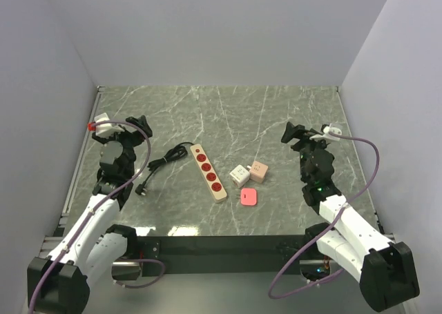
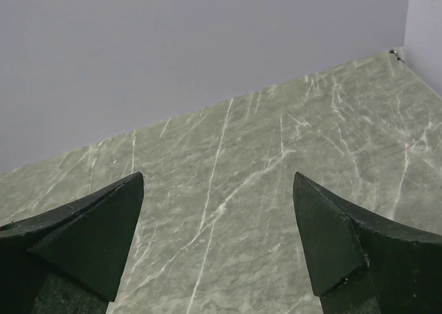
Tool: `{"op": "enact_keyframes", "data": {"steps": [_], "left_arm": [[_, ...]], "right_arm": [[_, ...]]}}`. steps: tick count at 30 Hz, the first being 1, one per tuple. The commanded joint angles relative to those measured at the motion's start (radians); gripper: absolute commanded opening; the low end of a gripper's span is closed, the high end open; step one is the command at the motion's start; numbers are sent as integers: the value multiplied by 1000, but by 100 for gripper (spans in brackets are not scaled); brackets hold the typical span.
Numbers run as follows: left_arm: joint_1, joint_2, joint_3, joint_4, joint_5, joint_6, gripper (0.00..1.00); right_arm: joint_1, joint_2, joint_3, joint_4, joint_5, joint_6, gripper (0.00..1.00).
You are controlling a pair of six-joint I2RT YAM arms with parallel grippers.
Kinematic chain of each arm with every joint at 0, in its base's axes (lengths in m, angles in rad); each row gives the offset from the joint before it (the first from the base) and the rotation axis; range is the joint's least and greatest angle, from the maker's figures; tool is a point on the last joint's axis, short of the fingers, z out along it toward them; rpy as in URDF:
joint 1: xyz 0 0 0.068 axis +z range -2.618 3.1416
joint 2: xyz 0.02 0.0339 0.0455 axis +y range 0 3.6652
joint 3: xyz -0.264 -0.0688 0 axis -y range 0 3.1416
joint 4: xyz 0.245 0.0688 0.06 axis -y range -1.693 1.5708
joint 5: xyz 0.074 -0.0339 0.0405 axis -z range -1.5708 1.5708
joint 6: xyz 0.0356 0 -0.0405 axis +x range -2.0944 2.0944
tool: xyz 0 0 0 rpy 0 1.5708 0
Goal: Insert the plug
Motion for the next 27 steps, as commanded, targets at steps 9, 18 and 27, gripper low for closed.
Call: {"op": "enact_keyframes", "data": {"steps": [9,18,27], "left_arm": [[-125,99,83,19,0,103,99],[-141,144,102,7,74,116,100],[-141,94,83,-5,105,128,99]], "right_arm": [[93,91,146,-243,3,144,92],[184,235,306,-577,29,322,92],[248,455,395,-755,-44,411,92]]}}
